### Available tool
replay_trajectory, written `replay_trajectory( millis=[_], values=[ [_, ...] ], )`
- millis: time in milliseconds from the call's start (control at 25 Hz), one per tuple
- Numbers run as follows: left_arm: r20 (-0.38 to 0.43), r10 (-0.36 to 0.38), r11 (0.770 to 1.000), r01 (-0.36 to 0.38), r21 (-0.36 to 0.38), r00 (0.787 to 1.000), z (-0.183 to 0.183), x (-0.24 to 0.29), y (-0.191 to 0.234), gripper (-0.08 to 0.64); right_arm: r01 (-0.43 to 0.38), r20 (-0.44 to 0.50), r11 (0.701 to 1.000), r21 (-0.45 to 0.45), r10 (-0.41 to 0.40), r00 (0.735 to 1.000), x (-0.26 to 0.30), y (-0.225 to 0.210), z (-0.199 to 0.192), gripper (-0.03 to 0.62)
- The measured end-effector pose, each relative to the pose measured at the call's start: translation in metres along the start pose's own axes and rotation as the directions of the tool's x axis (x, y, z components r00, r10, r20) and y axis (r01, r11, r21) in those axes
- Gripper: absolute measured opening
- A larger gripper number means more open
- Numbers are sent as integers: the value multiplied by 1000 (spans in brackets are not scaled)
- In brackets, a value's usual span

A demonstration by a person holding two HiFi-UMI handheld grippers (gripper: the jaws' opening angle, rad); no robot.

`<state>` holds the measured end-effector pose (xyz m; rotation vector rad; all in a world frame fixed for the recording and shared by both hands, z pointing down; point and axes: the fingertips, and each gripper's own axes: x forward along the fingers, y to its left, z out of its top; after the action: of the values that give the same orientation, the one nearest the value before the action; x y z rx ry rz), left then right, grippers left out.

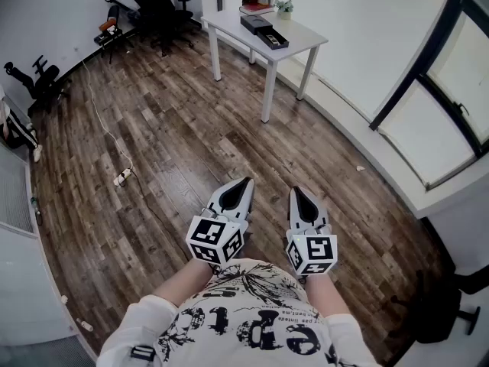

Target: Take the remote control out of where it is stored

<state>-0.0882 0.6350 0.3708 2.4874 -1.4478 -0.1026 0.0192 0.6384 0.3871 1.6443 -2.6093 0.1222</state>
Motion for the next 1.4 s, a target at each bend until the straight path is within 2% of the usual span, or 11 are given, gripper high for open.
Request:
replay_trajectory(
  millis=[320,480,880,1160,1400],
  values=[
    [2,6,1000,-6,6,1000,-2,-1,3,11,-6,-1,1000,-5,6,1000,3,4,0,2],
    [2,13,1000,-13,-9,1000,-5,-2,8,11,5,6,1000,22,-6,1000,2,4,-3,2],
    [-27,-8,1000,7,-22,1000,-16,20,-4,11,53,-15,996,77,-52,999,-5,-25,-13,2],
    [-87,-25,1000,24,-12,996,-25,49,1,11,84,-52,986,144,-77,996,11,-51,-30,2],
    [-125,-59,998,54,-38,990,-30,94,19,11,111,-86,980,164,-98,991,47,-72,-38,2]
  ],
)
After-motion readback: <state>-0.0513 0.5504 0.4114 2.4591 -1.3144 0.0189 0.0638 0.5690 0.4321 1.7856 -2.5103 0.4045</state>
